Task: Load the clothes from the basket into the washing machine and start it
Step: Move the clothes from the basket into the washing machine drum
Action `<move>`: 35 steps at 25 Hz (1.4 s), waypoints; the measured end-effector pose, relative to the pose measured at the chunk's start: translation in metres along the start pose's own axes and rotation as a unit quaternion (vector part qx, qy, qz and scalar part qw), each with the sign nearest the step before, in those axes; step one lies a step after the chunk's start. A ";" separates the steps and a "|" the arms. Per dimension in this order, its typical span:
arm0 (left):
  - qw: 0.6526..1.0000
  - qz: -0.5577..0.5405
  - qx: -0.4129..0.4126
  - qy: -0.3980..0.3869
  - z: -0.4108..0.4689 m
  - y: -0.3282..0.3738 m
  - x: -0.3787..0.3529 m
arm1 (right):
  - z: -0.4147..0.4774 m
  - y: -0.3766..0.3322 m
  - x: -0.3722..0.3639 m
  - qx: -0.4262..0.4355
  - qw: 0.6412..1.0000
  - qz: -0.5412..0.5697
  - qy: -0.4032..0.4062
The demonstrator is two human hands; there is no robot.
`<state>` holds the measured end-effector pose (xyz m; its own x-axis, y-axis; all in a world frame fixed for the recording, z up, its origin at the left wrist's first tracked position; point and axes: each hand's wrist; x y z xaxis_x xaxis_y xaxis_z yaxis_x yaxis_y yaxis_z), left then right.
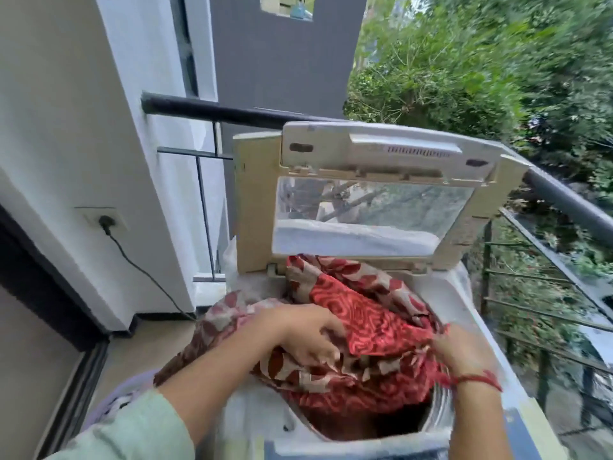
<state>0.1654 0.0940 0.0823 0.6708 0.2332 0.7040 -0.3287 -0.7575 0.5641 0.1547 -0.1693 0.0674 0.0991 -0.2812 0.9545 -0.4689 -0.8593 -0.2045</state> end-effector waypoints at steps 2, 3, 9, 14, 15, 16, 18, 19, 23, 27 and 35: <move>0.993 -0.087 0.006 0.084 -0.020 -0.015 0.009 | -0.001 -0.018 0.003 0.041 0.999 0.017 -0.022; 0.973 -0.142 0.006 0.180 -0.033 -0.029 0.009 | -0.002 -0.032 -0.001 0.080 0.996 0.045 -0.003; 0.870 -0.139 0.278 0.383 -0.110 -0.178 -0.043 | -0.089 -0.194 -0.071 0.440 0.892 0.071 -0.073; 0.911 -0.149 0.345 0.170 -0.136 -0.257 -0.135 | -0.128 -0.302 -0.194 0.518 0.774 -0.311 -0.187; 0.910 -0.164 0.350 0.154 -0.142 -0.265 -0.147 | -0.122 -0.306 -0.211 0.500 0.746 -0.387 -0.207; 0.909 -0.179 0.351 0.135 -0.148 -0.271 -0.159 | -0.109 -0.308 -0.239 0.522 0.712 -0.428 -0.193; 0.907 -0.207 0.349 0.113 -0.159 -0.280 -0.180 | -0.095 -0.302 -0.268 0.515 0.702 -0.435 -0.231; 0.901 -0.223 0.356 0.112 -0.166 -0.286 -0.188 | -0.105 -0.303 -0.258 0.567 0.633 -0.484 -0.210; 0.883 -0.241 0.369 0.159 -0.177 -0.296 -0.193 | -0.126 -0.320 -0.207 0.607 0.674 -0.395 -0.141; 0.875 -0.253 0.368 0.186 -0.169 -0.298 -0.178 | -0.113 -0.313 -0.196 0.605 0.707 -0.352 -0.098; 0.860 -0.280 0.402 0.142 -0.183 -0.333 -0.209 | -0.153 -0.361 -0.234 0.558 0.690 -0.429 -0.166</move>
<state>0.0135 0.4092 -0.1740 0.3482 0.7515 0.5604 0.6353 -0.6288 0.4484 0.1661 0.2723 -0.0492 0.2034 0.6128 0.7636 0.8381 -0.5122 0.1878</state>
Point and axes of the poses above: each hand's wrist, its own z-axis towards the middle knuckle, its own x-axis out of the back of the hand, y = z × x, and after that the axes turned 3 degrees about -y, right-handed
